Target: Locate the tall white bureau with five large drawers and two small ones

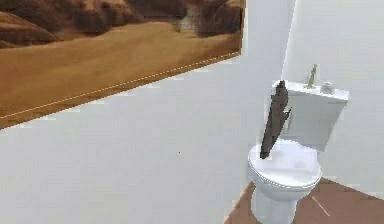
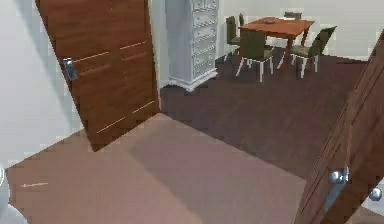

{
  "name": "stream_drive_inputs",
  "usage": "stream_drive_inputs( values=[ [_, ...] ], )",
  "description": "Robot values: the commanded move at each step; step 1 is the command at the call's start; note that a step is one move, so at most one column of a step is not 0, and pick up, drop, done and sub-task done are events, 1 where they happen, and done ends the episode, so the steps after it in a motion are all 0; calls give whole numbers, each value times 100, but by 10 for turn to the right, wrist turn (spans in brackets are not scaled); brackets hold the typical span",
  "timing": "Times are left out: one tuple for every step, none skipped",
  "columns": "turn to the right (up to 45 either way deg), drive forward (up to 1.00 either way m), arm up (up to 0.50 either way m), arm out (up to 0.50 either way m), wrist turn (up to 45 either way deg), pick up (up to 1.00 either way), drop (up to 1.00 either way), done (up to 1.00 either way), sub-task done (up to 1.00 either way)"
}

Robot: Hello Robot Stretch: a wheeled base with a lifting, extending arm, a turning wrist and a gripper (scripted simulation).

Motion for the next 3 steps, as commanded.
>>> stream_drive_inputs(
  values=[
    [450, 0, 0, 0, 0, 0, 0, 0, 0],
    [210, 0, 0, 0, 0, 0, 0, 0, 0],
    [0, 55, 0, 0, 0, 0, 0, 0, 0]
  ],
)
